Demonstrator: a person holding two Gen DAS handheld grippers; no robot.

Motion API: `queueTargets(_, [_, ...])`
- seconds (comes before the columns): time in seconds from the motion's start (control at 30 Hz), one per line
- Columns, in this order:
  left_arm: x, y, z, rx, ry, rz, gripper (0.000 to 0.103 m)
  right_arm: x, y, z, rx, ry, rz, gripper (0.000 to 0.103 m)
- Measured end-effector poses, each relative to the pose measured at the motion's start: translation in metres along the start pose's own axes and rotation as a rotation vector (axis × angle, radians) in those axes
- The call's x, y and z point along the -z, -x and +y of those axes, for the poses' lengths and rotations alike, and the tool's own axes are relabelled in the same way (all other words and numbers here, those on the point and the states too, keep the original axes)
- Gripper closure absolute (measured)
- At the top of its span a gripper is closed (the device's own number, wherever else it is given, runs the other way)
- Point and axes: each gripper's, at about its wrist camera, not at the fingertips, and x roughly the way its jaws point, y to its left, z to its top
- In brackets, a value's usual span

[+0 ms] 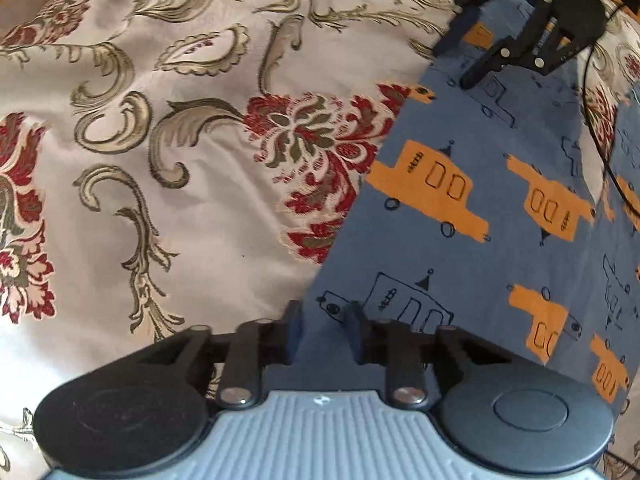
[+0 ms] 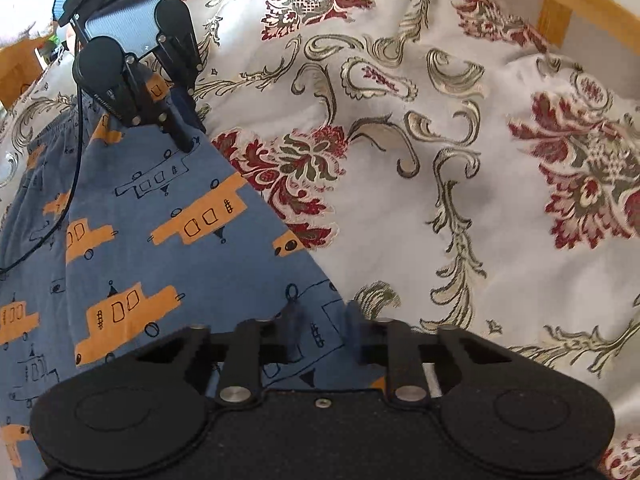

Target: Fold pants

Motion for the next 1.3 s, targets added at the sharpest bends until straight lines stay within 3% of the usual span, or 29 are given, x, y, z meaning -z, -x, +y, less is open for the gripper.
queueTargets(0.1, [0.001, 0.003, -0.003, -0.05, 0.026, -0.005, 0.096, 0.001, 0.002, 0.003, 0.025, 0.012, -0.008, 0.088])
queueTargets(0.2, [0.004, 0.005, -0.015, -0.11, 0.02, -0.021, 0.099, -0.001, 0.003, 0.001, 0.091, -0.002, -0.034, 0.048])
queueTargets(0.23, [0.005, 0.005, -0.019, -0.135, 0.018, -0.028, 0.099, -0.003, 0.003, -0.003, 0.073, -0.021, -0.036, 0.046])
queueTargets(0.37, [0.006, 0.004, -0.027, -0.185, 0.034, -0.041, 0.099, -0.007, -0.008, -0.01, -0.036, -0.073, 0.01, 0.049])
queueTargets(0.47, [0.006, 0.006, -0.028, -0.199, 0.051, -0.052, 0.099, -0.007, -0.02, -0.003, -0.036, -0.045, 0.05, 0.051])
queueTargets(0.63, [0.006, 0.009, -0.036, -0.282, 0.08, -0.072, 0.101, -0.007, -0.015, -0.004, -0.01, -0.093, 0.006, 0.09])
queueTargets(0.73, [0.005, 0.011, -0.045, -0.342, 0.094, -0.096, 0.101, -0.004, -0.008, 0.012, 0.055, -0.058, -0.032, 0.101])
queueTargets(1.03, [-0.002, 0.033, -0.049, -0.486, 0.112, -0.198, 0.102, -0.022, 0.0, 0.027, 0.38, -0.051, -0.151, 0.102])
queueTargets(1.2, [-0.017, 0.024, -0.028, -0.543, 0.134, -0.216, 0.101, -0.034, -0.032, 0.021, 0.433, -0.034, -0.094, 0.101])
queueTargets(1.3, [-0.019, 0.009, -0.016, -0.513, 0.174, -0.195, 0.101, -0.032, -0.054, 0.019, 0.436, -0.038, -0.056, 0.1])
